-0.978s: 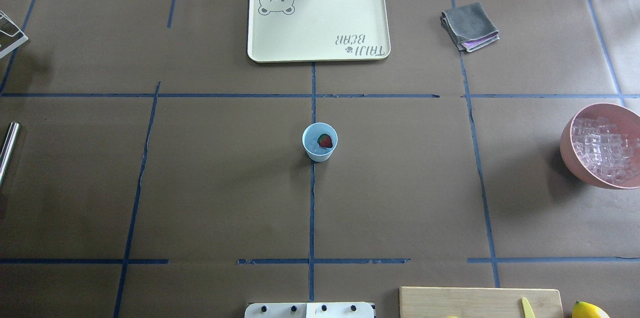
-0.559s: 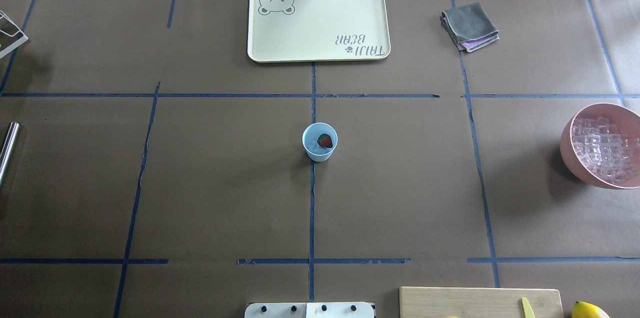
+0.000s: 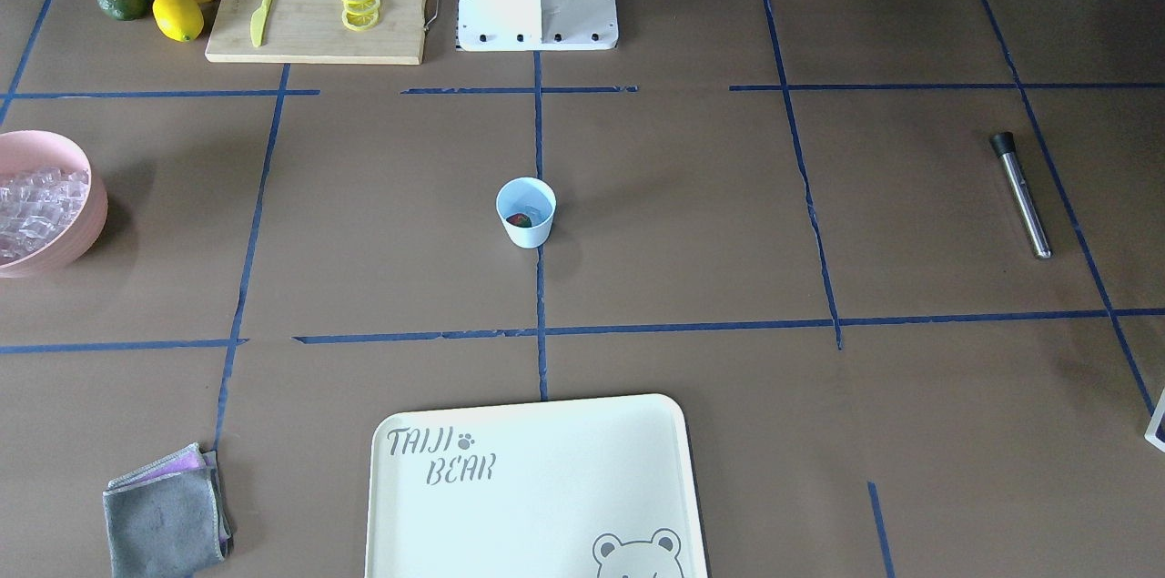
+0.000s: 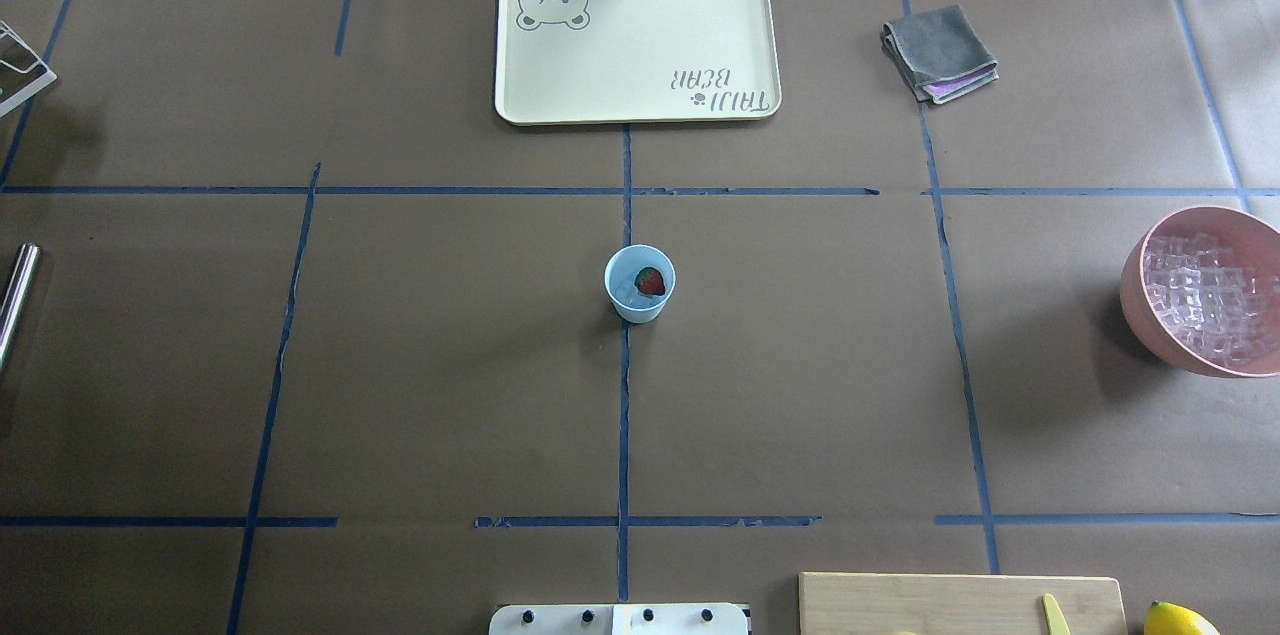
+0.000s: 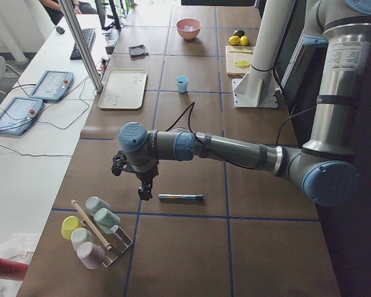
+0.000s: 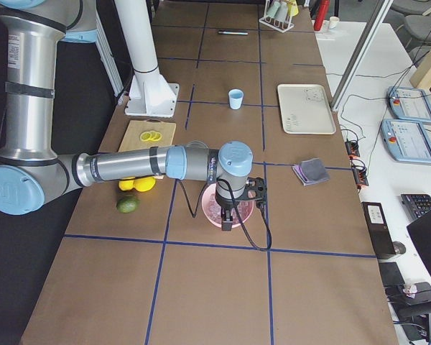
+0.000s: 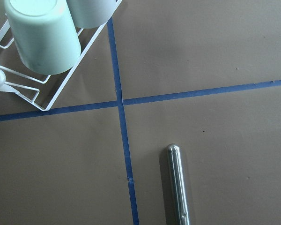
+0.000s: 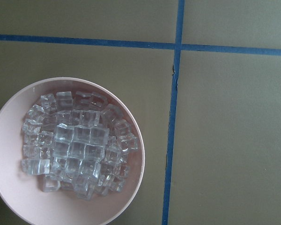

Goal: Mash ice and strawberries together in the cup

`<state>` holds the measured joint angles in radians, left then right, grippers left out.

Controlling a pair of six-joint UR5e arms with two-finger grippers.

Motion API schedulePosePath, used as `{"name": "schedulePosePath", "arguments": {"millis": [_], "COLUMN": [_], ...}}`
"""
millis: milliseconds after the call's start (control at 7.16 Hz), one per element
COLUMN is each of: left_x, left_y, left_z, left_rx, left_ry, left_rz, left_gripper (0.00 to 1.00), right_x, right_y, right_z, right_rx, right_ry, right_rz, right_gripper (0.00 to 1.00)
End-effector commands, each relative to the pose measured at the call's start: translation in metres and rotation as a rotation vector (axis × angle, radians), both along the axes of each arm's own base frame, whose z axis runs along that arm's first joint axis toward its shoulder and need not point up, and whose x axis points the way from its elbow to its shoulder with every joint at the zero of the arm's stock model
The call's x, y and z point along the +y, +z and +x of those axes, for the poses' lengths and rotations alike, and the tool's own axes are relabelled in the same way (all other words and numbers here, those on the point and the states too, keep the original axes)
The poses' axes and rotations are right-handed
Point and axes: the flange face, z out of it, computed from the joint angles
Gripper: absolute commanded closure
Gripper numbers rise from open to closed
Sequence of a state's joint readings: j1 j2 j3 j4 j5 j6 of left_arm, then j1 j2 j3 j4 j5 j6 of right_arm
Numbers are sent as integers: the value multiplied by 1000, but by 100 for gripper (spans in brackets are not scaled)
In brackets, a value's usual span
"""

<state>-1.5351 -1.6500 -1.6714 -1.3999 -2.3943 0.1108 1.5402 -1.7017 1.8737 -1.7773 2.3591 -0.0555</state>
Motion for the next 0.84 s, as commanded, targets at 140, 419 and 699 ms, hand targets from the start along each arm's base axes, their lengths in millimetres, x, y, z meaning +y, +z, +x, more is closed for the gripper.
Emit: {"name": "schedulePosePath", "arguments": {"millis": [140, 419, 699], "left_x": [1, 1, -2], "left_y": [-2, -2, -10], "left_z": [-3, -2, -2], "left_rx": [-2, 1, 0], "left_ry": [28, 30, 32], "left_rz": [38, 39, 66], "left_gripper": [0, 0, 0], "right_x": [-1, -2, -28], "right_y": [-1, -4, -23], "right_z": [0, -1, -2], "right_rx": [-5, -7, -8], "right_ry": [0, -4, -1], "right_rz": [5, 17, 51], "right_gripper": [0, 0, 0]}}
